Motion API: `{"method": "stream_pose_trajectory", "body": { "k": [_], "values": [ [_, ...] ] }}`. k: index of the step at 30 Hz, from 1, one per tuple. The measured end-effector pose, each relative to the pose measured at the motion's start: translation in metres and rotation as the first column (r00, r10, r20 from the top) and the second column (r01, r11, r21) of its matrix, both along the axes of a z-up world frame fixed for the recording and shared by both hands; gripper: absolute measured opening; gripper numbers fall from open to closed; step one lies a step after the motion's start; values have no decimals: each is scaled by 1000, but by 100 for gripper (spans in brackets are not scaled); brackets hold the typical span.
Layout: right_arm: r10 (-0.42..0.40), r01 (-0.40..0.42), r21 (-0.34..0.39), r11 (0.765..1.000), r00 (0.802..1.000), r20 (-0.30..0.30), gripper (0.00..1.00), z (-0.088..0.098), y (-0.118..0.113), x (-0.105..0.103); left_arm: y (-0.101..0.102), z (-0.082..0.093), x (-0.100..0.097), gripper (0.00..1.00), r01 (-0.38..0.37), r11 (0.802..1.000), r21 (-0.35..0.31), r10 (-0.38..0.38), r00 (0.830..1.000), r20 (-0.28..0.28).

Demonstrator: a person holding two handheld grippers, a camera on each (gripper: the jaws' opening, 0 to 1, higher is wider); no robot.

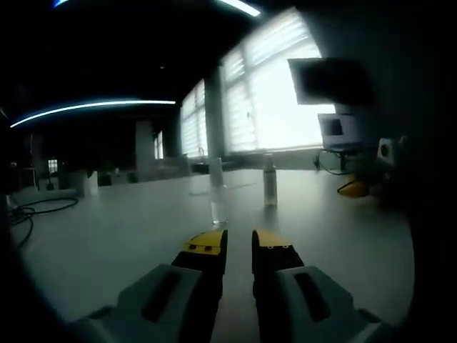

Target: Clamp pump bottle remove cover press pump head put on cover

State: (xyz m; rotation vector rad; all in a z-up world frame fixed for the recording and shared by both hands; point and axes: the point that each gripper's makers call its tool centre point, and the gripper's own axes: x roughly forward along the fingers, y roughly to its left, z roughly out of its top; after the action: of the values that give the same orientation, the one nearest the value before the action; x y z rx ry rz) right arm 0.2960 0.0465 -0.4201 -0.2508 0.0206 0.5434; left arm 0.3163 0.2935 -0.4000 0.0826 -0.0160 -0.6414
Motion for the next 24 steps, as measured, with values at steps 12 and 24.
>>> {"method": "stream_pose_trajectory", "body": {
  "k": [12, 24],
  "values": [
    [22, -22, -9, 1000, 1000, 13, 0, 0, 1, 1, -4, -5, -3, 4, 22, 999, 43, -22, 1000, 10],
    [35, -35, 19, 999, 999, 19, 0, 3, 1, 0, -6, -3, -3, 4, 37, 998, 44, -38, 999, 28]
  ]
}}
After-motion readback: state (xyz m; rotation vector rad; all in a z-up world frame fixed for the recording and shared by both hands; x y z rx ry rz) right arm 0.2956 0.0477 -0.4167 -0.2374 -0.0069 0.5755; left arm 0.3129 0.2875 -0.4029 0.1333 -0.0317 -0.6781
